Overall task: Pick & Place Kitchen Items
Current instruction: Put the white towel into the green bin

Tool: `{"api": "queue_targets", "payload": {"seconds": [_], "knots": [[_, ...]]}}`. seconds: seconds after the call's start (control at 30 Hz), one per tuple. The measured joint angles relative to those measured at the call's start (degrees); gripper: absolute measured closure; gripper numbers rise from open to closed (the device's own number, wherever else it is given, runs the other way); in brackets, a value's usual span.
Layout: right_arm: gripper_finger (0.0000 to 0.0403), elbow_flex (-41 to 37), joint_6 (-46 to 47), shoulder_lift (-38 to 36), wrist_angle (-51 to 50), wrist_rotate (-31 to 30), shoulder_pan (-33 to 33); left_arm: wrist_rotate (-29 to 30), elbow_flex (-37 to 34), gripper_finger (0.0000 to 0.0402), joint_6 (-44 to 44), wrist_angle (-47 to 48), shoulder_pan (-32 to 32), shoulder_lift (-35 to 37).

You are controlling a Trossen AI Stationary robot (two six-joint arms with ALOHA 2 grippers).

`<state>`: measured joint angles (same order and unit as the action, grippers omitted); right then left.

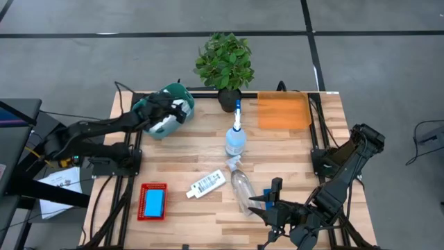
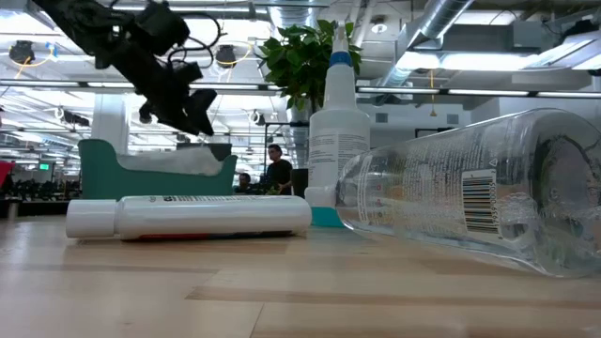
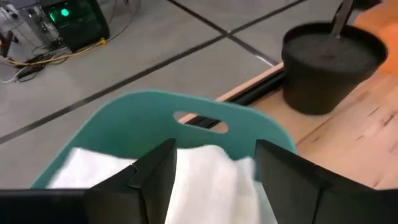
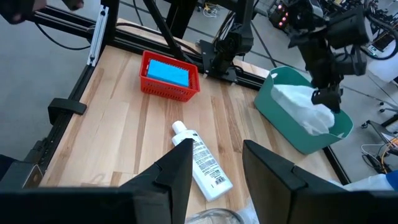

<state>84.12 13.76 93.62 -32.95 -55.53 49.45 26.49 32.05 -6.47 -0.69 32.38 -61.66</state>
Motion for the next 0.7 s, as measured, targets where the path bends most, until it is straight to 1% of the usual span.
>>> {"api": "queue_targets", "payload": {"seconds": [0.23, 0.37, 0.47, 0.57, 0.63, 0.67, 0.7], "knots": [[0.0269, 0.0, -0.02, 0.0, 0.04, 0.06, 0.0, 2.48, 0.0, 0.0186, -0.04, 2.78, 0.87, 1.31], [0.0269, 0.0, -0.02, 0.0, 0.04, 0.13, 0.0, 3.05, 0.0, 0.0208, -0.88, 2.74, 0.96, 0.87], [0.0269, 0.0, -0.04, 0.0, 0.04, 0.13, 0.0, 3.05, 0.0, 0.0249, -1.48, 2.74, 1.2, -0.83], [0.0269, 0.0, -0.04, 0.0, 0.02, 0.13, 0.0, 3.05, 0.0, 0.0314, -1.54, 1.78, 1.59, -3.97], [0.0269, 0.0, -0.07, 0.0, 0.03, 0.13, 0.0, 3.07, 0.0, 0.0366, -1.54, -0.86, 1.81, -6.58], [0.0269, 0.0, -0.07, 0.0, 0.02, 0.13, 0.0, 3.12, 0.0, 0.0383, -1.51, -2.59, 1.81, -8.04], [0.0269, 0.0, -0.07, 0.0, 0.02, 0.15, 0.0, 3.48, 0.0, 0.039, -1.38, -4.31, 1.81, -9.54]]}}
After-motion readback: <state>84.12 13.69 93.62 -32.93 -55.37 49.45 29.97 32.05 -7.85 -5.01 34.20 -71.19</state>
